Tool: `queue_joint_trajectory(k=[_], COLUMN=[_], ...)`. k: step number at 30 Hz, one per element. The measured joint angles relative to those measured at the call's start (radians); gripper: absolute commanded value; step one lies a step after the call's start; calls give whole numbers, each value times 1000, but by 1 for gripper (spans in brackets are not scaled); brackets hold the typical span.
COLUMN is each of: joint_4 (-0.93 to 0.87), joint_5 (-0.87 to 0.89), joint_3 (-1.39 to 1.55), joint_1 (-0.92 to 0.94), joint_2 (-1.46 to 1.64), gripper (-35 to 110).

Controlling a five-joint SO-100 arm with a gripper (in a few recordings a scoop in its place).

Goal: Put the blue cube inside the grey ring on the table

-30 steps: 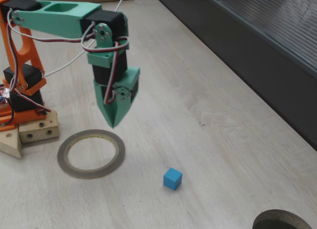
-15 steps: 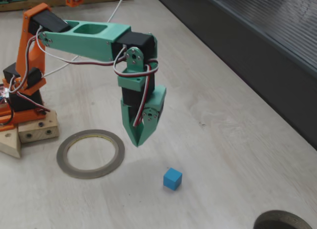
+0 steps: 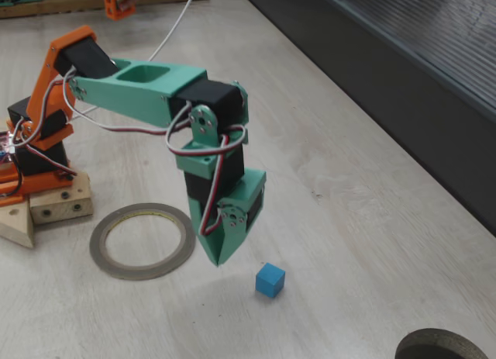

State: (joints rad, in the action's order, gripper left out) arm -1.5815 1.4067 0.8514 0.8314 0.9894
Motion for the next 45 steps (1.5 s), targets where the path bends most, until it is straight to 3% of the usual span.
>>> queue_joint_trajectory(k=[11,45], joint_4=[0,0], joint_5=[0,0], joint_3=[-218,-245], joint_1=[2,2], joint_2=[-152,-158], gripper=[0,0])
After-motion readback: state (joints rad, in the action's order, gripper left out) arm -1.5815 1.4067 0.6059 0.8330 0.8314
